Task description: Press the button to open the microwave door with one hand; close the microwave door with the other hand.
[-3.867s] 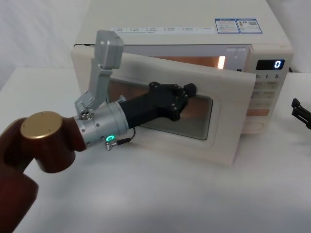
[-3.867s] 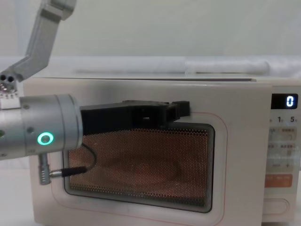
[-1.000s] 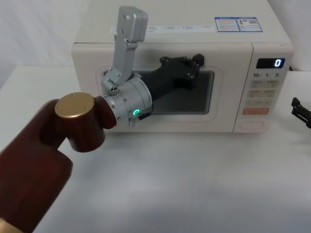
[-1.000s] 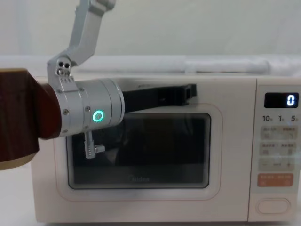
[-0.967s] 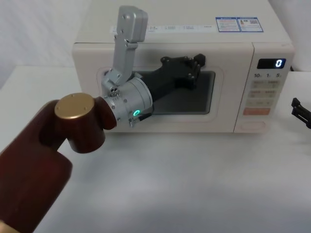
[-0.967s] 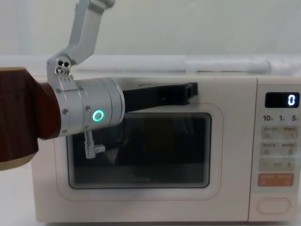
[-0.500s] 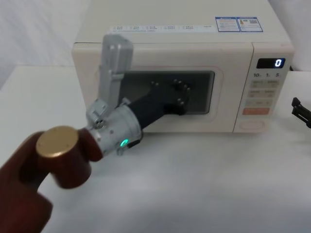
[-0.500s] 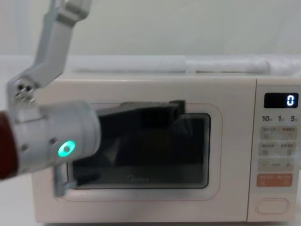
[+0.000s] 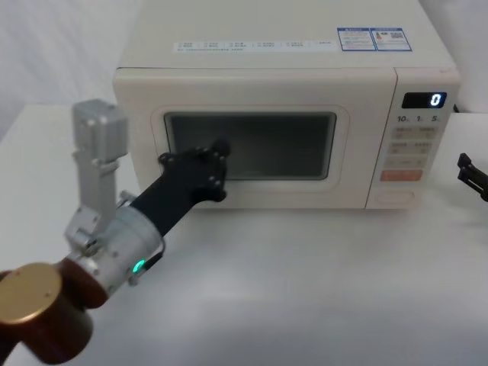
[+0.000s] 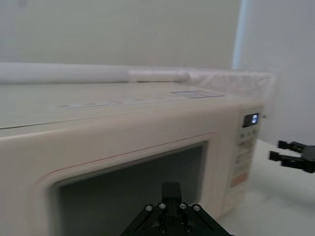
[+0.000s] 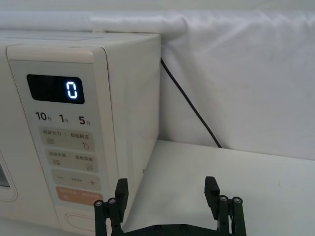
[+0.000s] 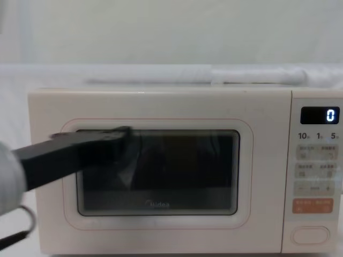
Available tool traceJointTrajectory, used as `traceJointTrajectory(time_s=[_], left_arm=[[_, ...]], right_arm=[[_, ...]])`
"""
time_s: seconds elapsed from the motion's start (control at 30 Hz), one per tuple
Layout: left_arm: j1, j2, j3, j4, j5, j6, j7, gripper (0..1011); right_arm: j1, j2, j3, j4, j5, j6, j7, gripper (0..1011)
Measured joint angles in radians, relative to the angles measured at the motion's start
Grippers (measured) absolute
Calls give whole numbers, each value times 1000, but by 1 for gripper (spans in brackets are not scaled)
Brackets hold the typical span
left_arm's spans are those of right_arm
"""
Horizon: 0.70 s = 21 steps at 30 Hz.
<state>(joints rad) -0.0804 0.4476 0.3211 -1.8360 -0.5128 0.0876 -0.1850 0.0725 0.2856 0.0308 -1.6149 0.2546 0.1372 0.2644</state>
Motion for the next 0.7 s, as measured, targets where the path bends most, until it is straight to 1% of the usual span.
traceJointTrajectory(time_s=[0.03,0.07,0.17,0.2,0.3,0.33,0.4,0.43,0.5,0.53,0.6,0.63,0.7], left_arm=[[12,4,-10,-8,1,-2,4,0],[32,10,-29,-20,2,-5,11,0],[64,17,-60,-37,5,-12,24,0],[85,19,-82,-48,8,-19,36,0],[116,18,-114,-62,15,-31,60,0],[136,15,-131,-69,20,-40,74,0],[157,10,-152,-76,26,-49,93,0],[179,3,-171,-83,34,-61,113,0],[197,-5,-188,-86,39,-70,128,0],[215,-14,-205,-89,44,-81,145,0],[231,-24,-221,-90,48,-90,159,0],[244,-33,-235,-90,53,-100,172,0],[252,-41,-246,-88,58,-108,181,0]], right_arm=[[0,0,0,0,0,0,0,1002],[0,0,0,0,0,0,0,1002],[0,0,0,0,0,0,0,1002],[0,0,0,0,0,0,0,1002],[0,0,0,0,0,0,0,1002],[0,0,0,0,0,0,0,1002],[0,0,0,0,0,0,0,1002],[0,0,0,0,0,0,0,1002],[0,0,0,0,0,0,0,1002],[0,0,0,0,0,0,0,1002],[0,0,0,0,0,0,0,1002],[0,0,0,0,0,0,0,1002],[0,0,0,0,0,0,0,1002]])
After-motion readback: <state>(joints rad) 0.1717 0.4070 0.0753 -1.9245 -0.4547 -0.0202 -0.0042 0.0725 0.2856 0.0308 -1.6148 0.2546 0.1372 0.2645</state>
